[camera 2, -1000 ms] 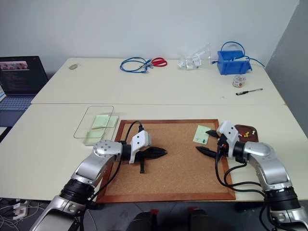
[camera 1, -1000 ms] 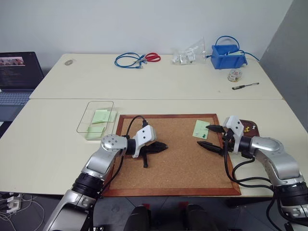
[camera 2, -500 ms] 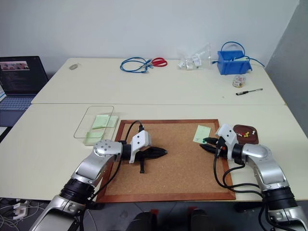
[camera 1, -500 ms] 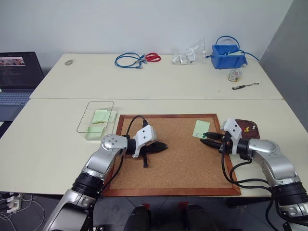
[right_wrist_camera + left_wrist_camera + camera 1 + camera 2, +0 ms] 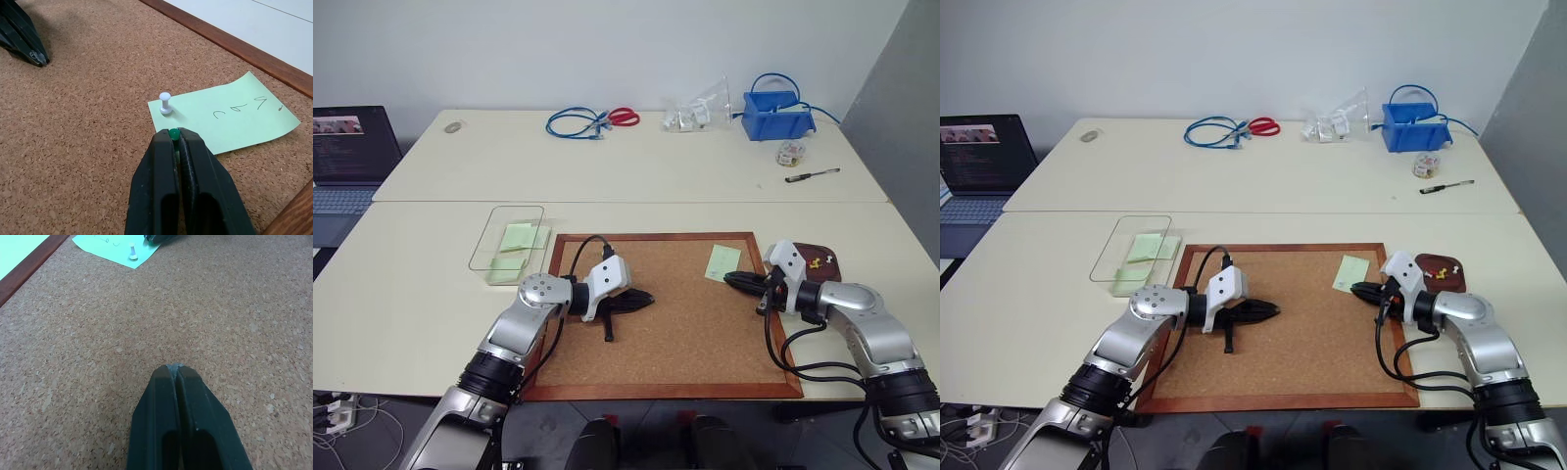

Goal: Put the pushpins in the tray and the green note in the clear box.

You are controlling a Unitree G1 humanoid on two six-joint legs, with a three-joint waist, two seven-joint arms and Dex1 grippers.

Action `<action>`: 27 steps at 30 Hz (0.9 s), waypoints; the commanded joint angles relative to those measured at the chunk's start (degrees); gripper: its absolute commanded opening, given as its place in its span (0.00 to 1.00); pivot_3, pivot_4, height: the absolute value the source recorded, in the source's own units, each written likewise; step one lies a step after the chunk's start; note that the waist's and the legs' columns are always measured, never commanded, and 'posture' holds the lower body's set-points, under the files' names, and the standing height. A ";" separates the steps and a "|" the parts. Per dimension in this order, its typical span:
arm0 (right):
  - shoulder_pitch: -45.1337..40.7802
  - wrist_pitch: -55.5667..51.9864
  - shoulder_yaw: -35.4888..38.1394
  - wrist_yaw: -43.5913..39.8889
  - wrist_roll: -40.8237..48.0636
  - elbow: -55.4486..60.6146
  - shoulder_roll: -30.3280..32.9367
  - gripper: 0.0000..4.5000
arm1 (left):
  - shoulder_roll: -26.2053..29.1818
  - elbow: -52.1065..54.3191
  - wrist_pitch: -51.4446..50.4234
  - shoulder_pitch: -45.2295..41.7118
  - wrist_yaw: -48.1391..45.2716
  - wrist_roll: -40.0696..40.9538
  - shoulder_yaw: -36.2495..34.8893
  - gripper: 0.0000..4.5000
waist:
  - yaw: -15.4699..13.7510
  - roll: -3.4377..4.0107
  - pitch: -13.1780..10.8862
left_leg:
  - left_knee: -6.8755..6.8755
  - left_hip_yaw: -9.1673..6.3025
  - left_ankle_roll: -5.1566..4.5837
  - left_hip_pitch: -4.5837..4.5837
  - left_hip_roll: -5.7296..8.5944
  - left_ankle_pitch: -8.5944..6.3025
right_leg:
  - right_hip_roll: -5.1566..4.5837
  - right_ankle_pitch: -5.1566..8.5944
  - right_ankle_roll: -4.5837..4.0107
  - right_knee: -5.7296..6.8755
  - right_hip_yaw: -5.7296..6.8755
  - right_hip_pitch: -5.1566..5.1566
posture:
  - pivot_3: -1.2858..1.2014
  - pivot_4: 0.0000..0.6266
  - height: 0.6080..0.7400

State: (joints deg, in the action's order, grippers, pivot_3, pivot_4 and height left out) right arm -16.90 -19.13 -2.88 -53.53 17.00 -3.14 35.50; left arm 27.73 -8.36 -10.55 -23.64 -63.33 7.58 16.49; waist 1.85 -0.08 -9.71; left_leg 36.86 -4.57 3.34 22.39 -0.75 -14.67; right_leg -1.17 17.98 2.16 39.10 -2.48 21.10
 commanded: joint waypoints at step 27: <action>4.44 -8.79 19.81 17.06 4.85 11.18 0.88 0.01 | 0.86 -2.62 -1.41 2.74 -2.47 -2.82 5.02 0.00 | -0.05 0.00 0.05 | -0.02 -0.01 0.00 0.00 0.00 0.00 | 0.00 0.00 0.00 0.00 0.01 -0.02 | 0.52 0.24 1.00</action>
State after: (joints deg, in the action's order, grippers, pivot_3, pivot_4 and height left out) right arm -13.44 -28.43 14.20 -39.16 23.01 6.55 35.93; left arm 27.92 -8.05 -10.49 -23.44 -63.34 7.58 16.72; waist 1.80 -0.08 -9.66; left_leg 36.84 -4.57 3.34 22.39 -0.75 -14.67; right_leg -1.18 17.98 2.16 39.10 -2.48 21.08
